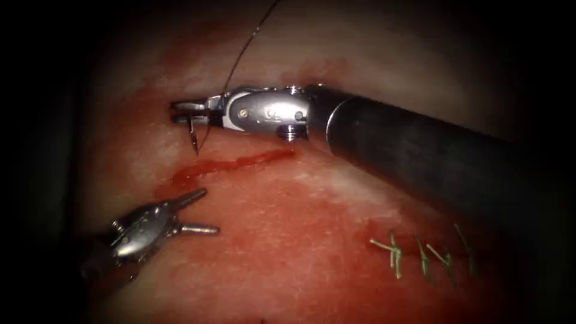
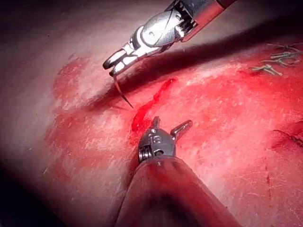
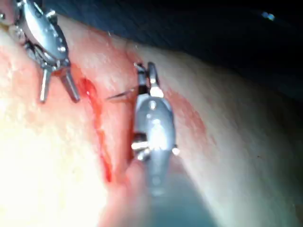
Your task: Wound Closure
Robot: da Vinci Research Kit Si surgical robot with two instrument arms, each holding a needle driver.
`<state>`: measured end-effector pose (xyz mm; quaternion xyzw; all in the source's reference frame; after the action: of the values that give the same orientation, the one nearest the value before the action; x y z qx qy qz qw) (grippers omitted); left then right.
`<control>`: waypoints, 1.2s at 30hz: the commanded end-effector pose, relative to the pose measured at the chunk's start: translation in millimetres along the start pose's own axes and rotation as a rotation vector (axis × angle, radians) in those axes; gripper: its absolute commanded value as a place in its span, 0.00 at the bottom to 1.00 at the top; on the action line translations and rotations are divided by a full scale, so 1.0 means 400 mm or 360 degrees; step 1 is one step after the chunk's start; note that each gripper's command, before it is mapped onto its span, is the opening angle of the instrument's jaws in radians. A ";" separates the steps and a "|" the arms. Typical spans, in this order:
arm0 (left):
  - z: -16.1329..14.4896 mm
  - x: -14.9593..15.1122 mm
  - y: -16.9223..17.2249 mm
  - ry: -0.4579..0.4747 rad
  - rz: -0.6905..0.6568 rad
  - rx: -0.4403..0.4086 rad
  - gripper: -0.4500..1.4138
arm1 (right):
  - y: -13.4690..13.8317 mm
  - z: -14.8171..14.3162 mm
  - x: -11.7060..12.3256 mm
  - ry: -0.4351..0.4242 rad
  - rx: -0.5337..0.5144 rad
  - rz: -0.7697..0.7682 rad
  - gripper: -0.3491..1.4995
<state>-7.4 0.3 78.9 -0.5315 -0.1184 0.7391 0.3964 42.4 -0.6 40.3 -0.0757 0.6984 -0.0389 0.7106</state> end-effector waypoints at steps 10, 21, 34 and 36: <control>0.0012 -0.0012 -0.0004 0.0000 -0.0002 -0.0007 0.45 | -0.0013 0.0048 -0.0017 0.0041 -0.0001 -0.0142 0.00; 0.0005 -0.0013 -0.0006 0.0000 -0.0011 -0.0011 0.45 | -0.0046 0.0036 -0.0051 0.0038 0.0014 -0.0262 0.00; 0.0001 -0.0015 -0.0013 -0.0001 -0.0019 -0.0015 0.45 | -0.0155 0.0010 -0.0089 0.0045 0.0099 -0.0390 0.00; 0.0001 -0.0015 -0.0015 -0.0001 -0.0019 -0.0015 0.45 | -0.0168 0.0003 -0.0090 0.0053 0.0105 -0.0416 0.00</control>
<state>-6.4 0.3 79.0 -0.5321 -0.1244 0.7367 0.3984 41.8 -7.4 44.8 -0.1432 0.6925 -0.1579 0.6892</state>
